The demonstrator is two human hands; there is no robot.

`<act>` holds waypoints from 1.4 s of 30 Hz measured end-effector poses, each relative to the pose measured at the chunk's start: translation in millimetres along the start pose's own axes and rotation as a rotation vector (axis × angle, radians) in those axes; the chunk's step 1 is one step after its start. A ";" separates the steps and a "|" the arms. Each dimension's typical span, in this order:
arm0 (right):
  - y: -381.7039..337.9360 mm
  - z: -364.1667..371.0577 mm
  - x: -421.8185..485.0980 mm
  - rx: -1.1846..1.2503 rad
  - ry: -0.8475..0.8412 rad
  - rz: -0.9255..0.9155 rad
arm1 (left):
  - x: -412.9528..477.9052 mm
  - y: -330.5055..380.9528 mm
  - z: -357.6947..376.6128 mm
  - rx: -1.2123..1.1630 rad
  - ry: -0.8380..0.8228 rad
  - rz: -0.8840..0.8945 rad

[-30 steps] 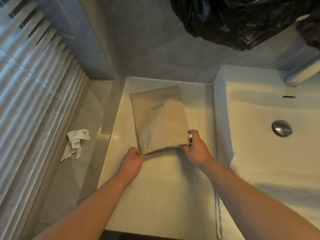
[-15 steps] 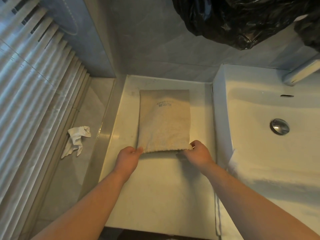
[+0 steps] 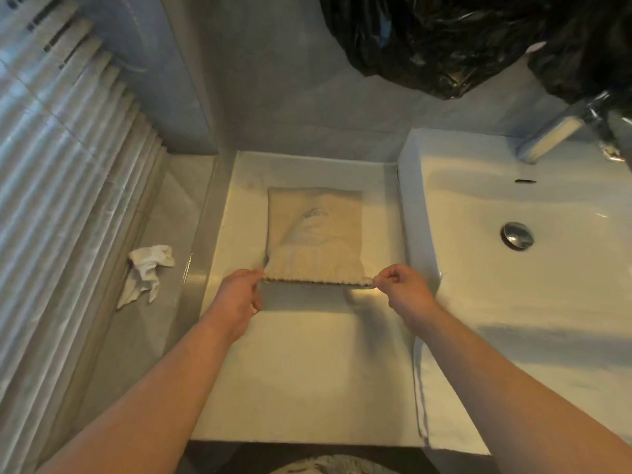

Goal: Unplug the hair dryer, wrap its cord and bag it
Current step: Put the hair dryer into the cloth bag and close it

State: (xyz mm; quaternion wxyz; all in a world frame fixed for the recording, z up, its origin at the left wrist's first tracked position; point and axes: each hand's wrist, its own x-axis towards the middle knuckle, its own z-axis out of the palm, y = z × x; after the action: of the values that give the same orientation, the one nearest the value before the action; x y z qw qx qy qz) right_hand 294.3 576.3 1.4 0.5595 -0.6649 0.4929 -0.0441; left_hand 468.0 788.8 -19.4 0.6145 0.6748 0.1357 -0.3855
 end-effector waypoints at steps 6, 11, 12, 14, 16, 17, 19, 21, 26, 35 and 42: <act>-0.1 -7.6 4.3 -0.139 0.138 -0.046 | 9.4 -3.4 -25.6 0.206 0.227 0.048; 9.2 -1.5 4.2 -0.259 0.280 0.031 | 3.2 -10.6 -33.2 0.410 0.373 0.031; 10.8 3.8 3.6 -0.282 0.284 0.047 | -0.2 -12.4 -31.6 0.493 0.402 0.070; 12.4 15.8 -0.6 -0.430 0.197 0.051 | -8.1 -17.6 -27.2 0.703 0.428 0.221; 8.6 24.9 -6.6 -0.720 0.103 0.019 | -11.3 -21.4 -23.6 0.922 0.416 0.418; 5.6 28.3 -8.8 -0.853 0.094 -0.026 | -10.2 -23.8 -21.6 1.014 0.374 0.481; 1.2 36.6 -11.3 -0.882 0.038 -0.109 | -12.2 -24.9 -12.3 1.049 0.252 0.551; -1.0 48.1 -16.5 -0.650 -0.138 -0.070 | -15.5 -21.6 -1.8 0.914 0.113 0.470; 3.1 58.7 -21.2 -0.164 -0.257 0.233 | -5.8 -28.7 0.4 0.754 -0.094 0.171; 16.1 46.6 -19.1 0.095 -0.142 0.267 | -3.0 -26.9 -3.8 0.495 -0.083 0.089; 17.8 40.4 -16.0 0.168 -0.084 0.216 | -0.1 -25.3 -4.1 0.503 -0.008 0.139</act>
State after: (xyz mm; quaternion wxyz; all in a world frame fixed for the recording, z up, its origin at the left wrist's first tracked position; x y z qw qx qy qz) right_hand 300.0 617.8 -19.7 0.6350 -0.5600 0.5321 0.0031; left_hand 452.8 797.9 -37.9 0.4527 0.8127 -0.0134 -0.3666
